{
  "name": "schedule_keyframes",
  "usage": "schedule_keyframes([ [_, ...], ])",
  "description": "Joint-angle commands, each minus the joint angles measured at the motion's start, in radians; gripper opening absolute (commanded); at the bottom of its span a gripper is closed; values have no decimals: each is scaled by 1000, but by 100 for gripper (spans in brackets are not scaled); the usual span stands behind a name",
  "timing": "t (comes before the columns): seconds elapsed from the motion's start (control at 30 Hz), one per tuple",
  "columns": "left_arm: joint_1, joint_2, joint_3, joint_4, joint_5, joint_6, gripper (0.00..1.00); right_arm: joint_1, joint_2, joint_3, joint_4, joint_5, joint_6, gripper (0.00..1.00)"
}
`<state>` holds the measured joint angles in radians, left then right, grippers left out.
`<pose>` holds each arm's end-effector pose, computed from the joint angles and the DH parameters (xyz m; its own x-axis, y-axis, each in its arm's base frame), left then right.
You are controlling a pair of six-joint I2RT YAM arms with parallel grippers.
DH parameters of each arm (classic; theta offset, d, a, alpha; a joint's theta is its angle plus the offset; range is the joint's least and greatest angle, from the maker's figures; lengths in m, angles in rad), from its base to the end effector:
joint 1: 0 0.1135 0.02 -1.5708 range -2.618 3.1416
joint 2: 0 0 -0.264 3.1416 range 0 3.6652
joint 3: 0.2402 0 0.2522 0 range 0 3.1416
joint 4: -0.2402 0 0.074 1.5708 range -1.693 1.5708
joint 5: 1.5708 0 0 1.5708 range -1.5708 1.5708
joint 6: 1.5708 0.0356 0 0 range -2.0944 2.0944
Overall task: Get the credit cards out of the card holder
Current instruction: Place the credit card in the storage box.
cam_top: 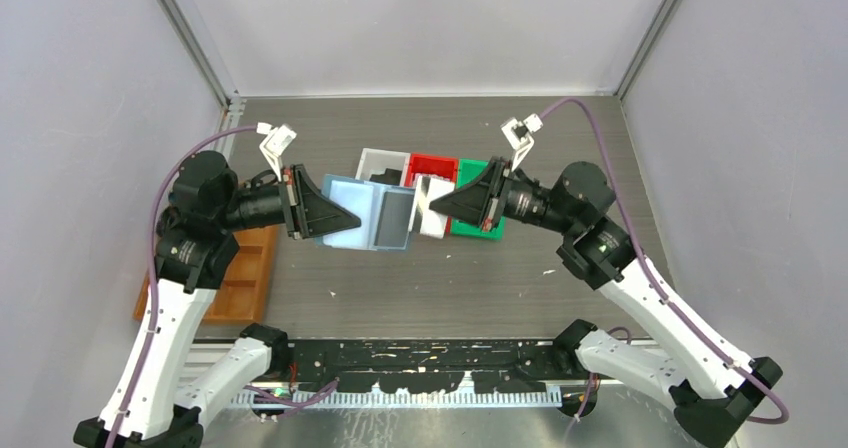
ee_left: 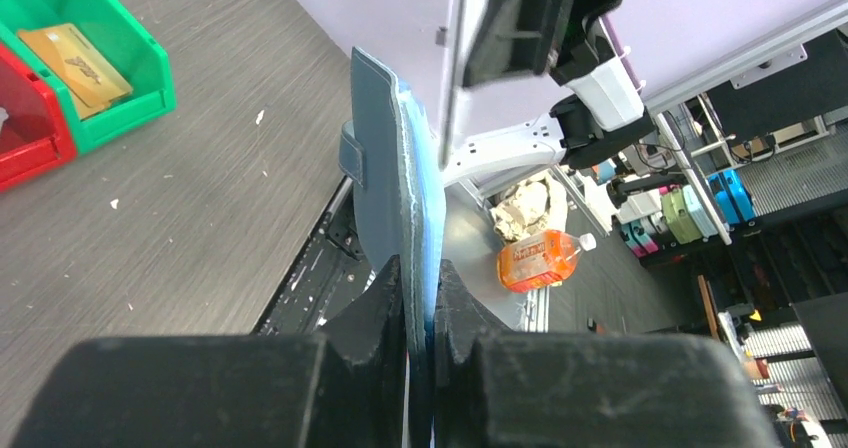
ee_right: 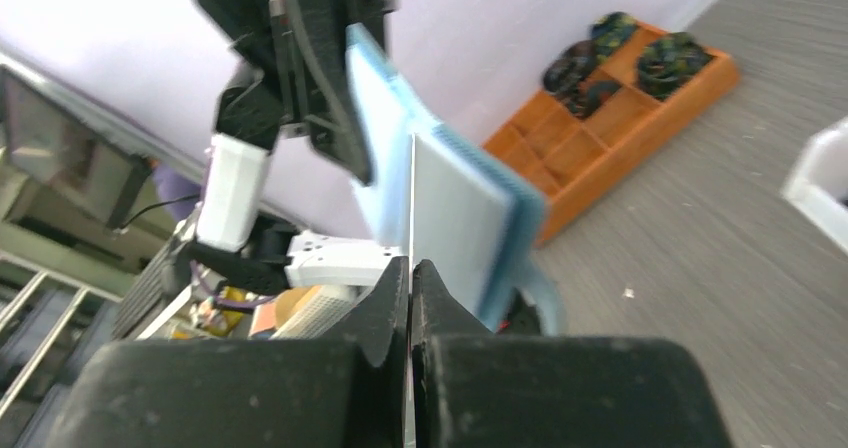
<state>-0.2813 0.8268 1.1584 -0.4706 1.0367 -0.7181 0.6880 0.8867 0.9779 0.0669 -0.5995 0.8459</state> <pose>0.1303 -0.0696 0.4315 -0.7320 -0.1371 -0.6673 0.6355 0.2154 -0.7414 0.1369 0.1385 0.4164 -0.6340 0.2789 -0.7213 -0.7241 0.1135 0.6803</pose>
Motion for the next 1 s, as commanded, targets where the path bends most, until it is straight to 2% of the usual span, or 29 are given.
schedule_keyframes([
  [0.0, 0, -14, 63, 33, 42, 31, 0, -107, 47, 107, -222, -36, -83, 0],
  [0.23, 0, -27, 99, -34, 64, 99, 0, -213, 265, 177, -334, 24, -82, 1],
  [0.37, 1, -43, 92, -15, 72, 91, 0, -216, 413, 180, -327, 129, -110, 1],
  [0.5, 0, -45, 93, -25, 71, 100, 0, -216, 569, 174, -229, 151, -89, 2],
  [0.6, 1, -47, 95, -31, 69, 104, 0, -213, 676, 222, -219, 168, -108, 2],
  [0.87, 1, -49, 97, -31, 65, 109, 0, -206, 877, 347, -242, 239, -152, 2],
  [0.97, 1, -46, 97, -32, 63, 108, 0, -204, 946, 425, -314, 276, -174, 6],
])
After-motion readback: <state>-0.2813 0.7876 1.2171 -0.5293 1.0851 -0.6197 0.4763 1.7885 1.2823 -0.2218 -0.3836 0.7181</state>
